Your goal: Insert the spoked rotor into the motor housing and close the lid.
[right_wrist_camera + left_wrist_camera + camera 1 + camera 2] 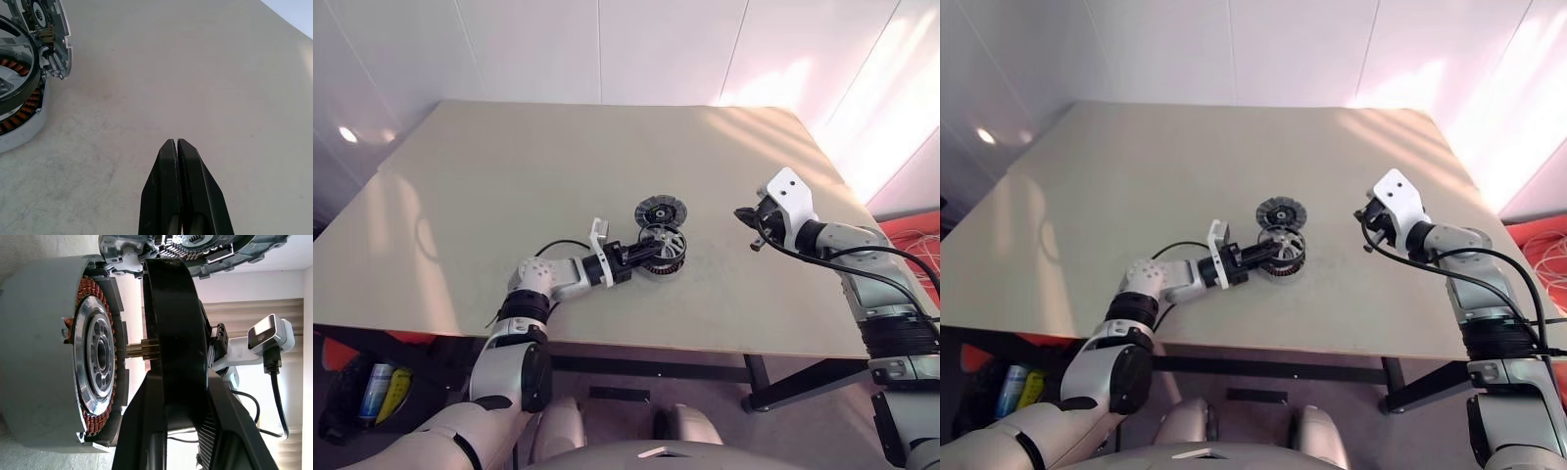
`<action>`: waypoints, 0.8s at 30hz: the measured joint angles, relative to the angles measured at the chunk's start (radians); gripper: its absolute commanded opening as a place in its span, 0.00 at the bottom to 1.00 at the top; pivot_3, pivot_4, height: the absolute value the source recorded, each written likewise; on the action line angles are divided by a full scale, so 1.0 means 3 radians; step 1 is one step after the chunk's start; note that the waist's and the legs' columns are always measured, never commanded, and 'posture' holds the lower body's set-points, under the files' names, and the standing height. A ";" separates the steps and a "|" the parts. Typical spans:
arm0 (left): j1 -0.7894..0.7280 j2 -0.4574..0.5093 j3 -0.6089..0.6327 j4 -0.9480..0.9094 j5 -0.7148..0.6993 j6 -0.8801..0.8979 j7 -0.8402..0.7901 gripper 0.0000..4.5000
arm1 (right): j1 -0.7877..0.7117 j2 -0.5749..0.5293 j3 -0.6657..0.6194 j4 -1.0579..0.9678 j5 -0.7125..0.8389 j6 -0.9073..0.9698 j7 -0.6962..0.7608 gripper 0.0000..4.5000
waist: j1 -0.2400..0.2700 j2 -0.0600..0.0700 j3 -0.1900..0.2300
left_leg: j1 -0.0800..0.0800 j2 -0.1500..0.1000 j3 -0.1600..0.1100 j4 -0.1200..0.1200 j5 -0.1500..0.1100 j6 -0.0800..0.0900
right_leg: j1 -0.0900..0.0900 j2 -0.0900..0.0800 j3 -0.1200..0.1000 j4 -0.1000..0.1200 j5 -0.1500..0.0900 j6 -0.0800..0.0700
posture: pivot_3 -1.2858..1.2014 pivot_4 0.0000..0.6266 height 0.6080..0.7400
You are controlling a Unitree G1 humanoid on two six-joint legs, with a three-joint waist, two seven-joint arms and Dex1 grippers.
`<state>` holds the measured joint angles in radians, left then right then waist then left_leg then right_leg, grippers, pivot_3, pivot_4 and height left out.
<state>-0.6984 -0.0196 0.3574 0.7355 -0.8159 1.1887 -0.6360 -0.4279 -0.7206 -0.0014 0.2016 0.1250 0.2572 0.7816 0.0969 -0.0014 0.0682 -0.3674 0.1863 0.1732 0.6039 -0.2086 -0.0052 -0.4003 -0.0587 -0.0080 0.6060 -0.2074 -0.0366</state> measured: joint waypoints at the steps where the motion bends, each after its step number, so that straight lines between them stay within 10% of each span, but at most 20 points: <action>1: 0.0001 -0.0004 -0.0005 -0.0001 0.0009 -0.0010 -0.0001 0.30 | -0.0001 0.0001 0.0000 0.0002 -0.0001 -0.0002 -0.0002 0.00 | 0.0000 0.0000 0.0000 | 0.0000 0.0000 0.0000 0.0000 0.0000 0.0000 | 0.0000 0.0000 0.0000 0.0000 0.0000 0.0000 | 0.52 0.00 1.00; 5: 0.0002 -0.0009 -0.0013 -0.0016 0.0014 -0.0014 -0.0022 0.57 | -0.0016 0.0005 0.0000 0.0054 -0.0013 -0.0027 -0.0012 0.00 | 0.0001 0.0000 0.0000 | 0.0002 0.0000 0.0000 0.0000 0.0000 0.0000 | 0.0002 0.0000 0.0000 0.0000 0.0000 0.0000 | 0.52 0.00 1.00; 24: 0.0419 0.0377 0.0252 -0.0803 -0.0202 0.0259 0.0139 0.57 | -0.0058 0.0061 0.0001 0.0072 -0.0028 -0.0059 -0.0068 0.00 | -0.0009 0.0002 0.0001 | 0.0001 0.0001 0.0000 -0.0003 0.0001 0.0001 | -0.0001 0.0000 -0.0001 0.0000 -0.0001 -0.0001 | 0.52 0.00 1.00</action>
<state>-0.5726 0.0934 0.4331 0.4947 -0.8765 1.2666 -0.5942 -0.4453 -0.7023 -0.0010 0.2233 0.1165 0.2396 0.7611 0.0943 -0.0009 0.0685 -0.3671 0.1867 0.1733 0.6029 -0.2082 -0.0048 -0.4005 -0.0586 -0.0083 0.6059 -0.2076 -0.0369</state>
